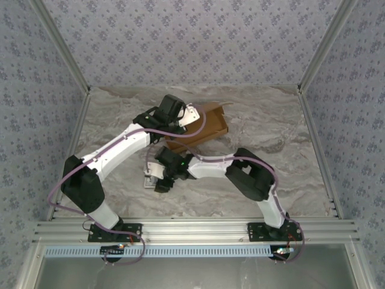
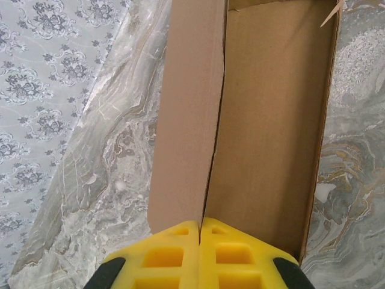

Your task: Fold the paper box

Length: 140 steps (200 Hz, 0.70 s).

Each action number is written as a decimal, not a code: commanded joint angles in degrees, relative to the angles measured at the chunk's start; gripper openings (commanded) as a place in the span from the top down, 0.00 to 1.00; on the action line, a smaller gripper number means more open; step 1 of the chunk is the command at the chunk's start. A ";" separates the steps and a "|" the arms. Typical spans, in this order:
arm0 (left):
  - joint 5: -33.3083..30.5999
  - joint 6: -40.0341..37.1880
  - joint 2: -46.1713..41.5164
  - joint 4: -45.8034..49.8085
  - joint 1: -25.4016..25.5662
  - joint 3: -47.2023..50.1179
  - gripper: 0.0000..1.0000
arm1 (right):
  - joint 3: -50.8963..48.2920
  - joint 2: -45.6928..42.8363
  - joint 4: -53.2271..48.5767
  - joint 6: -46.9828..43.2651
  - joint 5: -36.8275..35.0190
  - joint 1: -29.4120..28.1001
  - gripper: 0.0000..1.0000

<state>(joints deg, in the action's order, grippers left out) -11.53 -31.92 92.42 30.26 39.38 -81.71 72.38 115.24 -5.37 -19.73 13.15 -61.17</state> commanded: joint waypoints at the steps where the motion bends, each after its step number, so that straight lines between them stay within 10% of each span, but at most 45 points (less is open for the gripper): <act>1: 0.78 -0.20 -0.43 0.59 0.23 -0.47 1.00 | -8.27 -8.34 5.62 6.25 -4.40 -0.18 0.51; 85: 1.01 0.22 -0.64 0.59 0.32 -0.47 1.00 | -31.25 -36.70 11.01 21.28 -14.01 12.37 0.53; 140: 1.14 0.24 -0.84 0.58 0.58 -0.07 1.00 | -23.76 -33.83 11.43 28.09 -23.05 17.63 0.54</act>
<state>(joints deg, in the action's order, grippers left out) -11.53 -31.92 92.42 30.26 39.46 -81.71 43.51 78.89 4.12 3.75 -3.46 -43.62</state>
